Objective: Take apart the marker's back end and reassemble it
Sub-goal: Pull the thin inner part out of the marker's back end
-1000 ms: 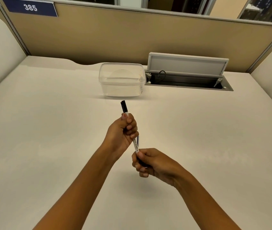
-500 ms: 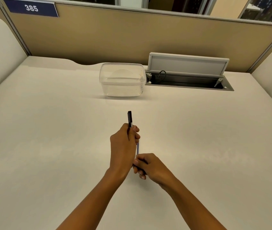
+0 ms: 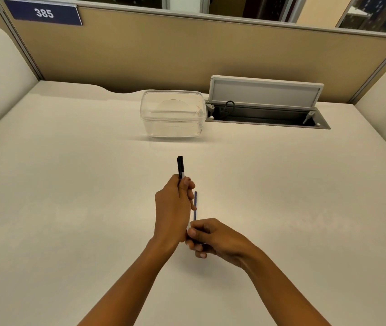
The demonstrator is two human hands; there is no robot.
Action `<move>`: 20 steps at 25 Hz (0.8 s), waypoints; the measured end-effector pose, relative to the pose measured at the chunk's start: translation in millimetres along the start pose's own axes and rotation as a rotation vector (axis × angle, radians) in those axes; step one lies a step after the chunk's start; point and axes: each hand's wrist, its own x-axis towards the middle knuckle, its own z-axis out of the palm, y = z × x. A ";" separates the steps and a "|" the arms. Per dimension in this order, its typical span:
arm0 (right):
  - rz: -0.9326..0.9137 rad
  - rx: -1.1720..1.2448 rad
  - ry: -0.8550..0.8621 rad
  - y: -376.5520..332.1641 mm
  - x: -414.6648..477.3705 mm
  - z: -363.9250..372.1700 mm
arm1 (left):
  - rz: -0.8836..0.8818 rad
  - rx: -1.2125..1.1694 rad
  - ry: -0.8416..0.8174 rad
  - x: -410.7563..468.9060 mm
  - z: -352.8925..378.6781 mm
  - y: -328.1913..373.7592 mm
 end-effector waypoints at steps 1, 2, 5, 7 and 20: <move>-0.005 0.064 -0.058 0.2 -0.1 -2.2 | -0.008 0.009 -0.009 1.1 0.4 0.1; -0.003 0.110 -0.100 0.6 0.1 -3.9 | -0.030 -0.008 -0.018 2.6 0.8 0.1; 0.022 0.144 -0.183 0.9 1.5 -4.7 | -0.136 -0.137 -0.077 8.1 1.4 -1.1; 0.038 0.125 -0.218 -1.3 1.1 -1.7 | -0.150 -0.163 -0.110 8.5 1.9 -0.7; -0.046 -0.090 0.195 -6.9 0.8 28.8 | -0.172 -0.397 -0.354 20.6 -14.4 6.5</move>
